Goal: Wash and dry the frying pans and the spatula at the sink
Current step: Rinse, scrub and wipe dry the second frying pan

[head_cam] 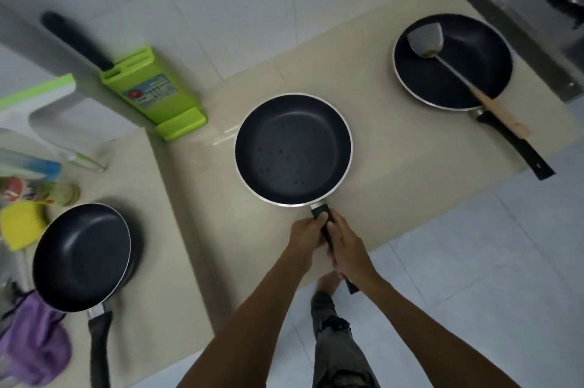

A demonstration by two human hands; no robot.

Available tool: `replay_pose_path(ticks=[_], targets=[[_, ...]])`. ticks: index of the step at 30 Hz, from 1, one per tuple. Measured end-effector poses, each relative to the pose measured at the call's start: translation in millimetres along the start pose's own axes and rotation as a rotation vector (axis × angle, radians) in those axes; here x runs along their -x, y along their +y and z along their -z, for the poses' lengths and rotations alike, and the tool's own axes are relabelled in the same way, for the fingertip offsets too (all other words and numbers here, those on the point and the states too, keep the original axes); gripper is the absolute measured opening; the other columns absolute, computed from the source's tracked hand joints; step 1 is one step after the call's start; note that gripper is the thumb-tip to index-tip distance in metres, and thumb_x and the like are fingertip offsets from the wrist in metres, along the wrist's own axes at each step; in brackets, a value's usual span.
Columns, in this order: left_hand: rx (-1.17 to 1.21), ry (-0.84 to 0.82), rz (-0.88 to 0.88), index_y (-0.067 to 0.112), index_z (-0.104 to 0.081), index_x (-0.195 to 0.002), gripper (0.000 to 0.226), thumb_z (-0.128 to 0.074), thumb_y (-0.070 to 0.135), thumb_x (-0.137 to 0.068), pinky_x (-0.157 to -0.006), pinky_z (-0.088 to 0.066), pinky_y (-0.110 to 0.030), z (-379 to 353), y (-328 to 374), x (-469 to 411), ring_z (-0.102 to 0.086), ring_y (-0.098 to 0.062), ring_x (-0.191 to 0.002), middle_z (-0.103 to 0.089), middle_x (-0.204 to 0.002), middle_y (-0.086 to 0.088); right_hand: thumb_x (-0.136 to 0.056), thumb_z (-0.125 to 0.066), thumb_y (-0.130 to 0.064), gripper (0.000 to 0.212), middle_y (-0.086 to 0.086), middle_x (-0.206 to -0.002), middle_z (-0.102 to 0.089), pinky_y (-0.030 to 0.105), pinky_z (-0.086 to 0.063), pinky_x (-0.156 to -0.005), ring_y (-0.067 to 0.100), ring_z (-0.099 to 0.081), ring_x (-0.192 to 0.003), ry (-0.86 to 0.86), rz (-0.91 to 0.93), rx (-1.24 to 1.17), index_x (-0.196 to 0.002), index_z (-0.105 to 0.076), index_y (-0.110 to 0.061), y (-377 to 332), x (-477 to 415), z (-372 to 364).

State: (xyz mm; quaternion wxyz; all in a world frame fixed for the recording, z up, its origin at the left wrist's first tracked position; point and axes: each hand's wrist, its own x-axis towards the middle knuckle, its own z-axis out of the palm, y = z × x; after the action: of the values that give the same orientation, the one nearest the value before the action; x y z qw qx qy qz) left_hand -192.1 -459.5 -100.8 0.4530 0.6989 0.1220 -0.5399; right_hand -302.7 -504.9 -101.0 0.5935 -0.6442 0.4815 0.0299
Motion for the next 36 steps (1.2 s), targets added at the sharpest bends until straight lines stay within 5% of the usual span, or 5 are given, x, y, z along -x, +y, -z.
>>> replay_pose_path(ticks=[6,13,20,25,36], targets=[[-0.035,-0.103,-0.151,0.003,-0.075,-0.106,0.033,-0.065,0.034,-0.097,-0.093,-0.059,-0.04,35.0,10.4,57.4,-0.074,-0.027,-0.098,-0.078,-0.101,-0.01,-0.104,-0.036,-0.045,0.052,-0.006,-0.122,-0.07,0.033,-0.062,-0.082,0.009,-0.071,-0.094,0.126,0.195,0.099,-0.155,-0.033,-0.035,-17.0,46.5,-30.3],[-0.051,-0.11,-0.445,0.01,-0.076,-0.106,0.033,-0.062,0.039,-0.098,-0.091,-0.059,-0.032,153.2,11.4,164.3,-0.074,-0.021,-0.096,-0.078,-0.098,-0.005,-0.099,-0.036,-0.047,0.049,-0.035,-0.085,-0.064,0.012,-0.054,-0.062,-0.006,-0.068,-0.076,0.13,0.359,0.047,-0.147,-0.026,-0.051,-94.1,145.1,-111.4],[0.007,0.007,-0.619,0.023,-0.069,-0.082,0.023,-0.059,0.031,-0.101,-0.071,-0.052,-0.015,325.6,-47.2,254.5,-0.069,-0.001,-0.074,-0.071,-0.07,0.015,-0.097,-0.037,-0.051,0.042,-0.015,-0.079,-0.072,0.025,-0.054,-0.052,0.01,-0.067,-0.059,0.059,0.501,0.068,-0.133,-0.026,-0.07,-119.7,238.4,-267.8],[0.081,0.225,-0.591,0.01,-0.066,-0.078,0.034,-0.062,0.037,-0.098,-0.071,-0.051,-0.024,454.8,-102.6,282.3,-0.062,-0.008,-0.069,-0.064,-0.069,0.002,-0.102,-0.039,-0.048,0.043,-0.008,-0.1,-0.071,0.014,-0.048,-0.057,-0.002,-0.062,-0.061,-0.127,0.528,0.102,-0.144,-0.036,-0.058,-136.4,282.4,-392.6],[0.037,0.466,-0.415,0.02,-0.068,-0.068,0.034,-0.06,0.032,-0.098,-0.066,-0.051,-0.023,649.0,-143.7,257.4,-0.062,0.005,-0.056,-0.066,-0.054,0.013,-0.106,-0.039,-0.036,0.036,-0.012,-0.057,-0.057,0.021,-0.04,-0.047,0.002,-0.052,-0.046,-0.418,0.54,0.301,-0.132,-0.046,-0.06,-169.2,261.4,-587.8]])
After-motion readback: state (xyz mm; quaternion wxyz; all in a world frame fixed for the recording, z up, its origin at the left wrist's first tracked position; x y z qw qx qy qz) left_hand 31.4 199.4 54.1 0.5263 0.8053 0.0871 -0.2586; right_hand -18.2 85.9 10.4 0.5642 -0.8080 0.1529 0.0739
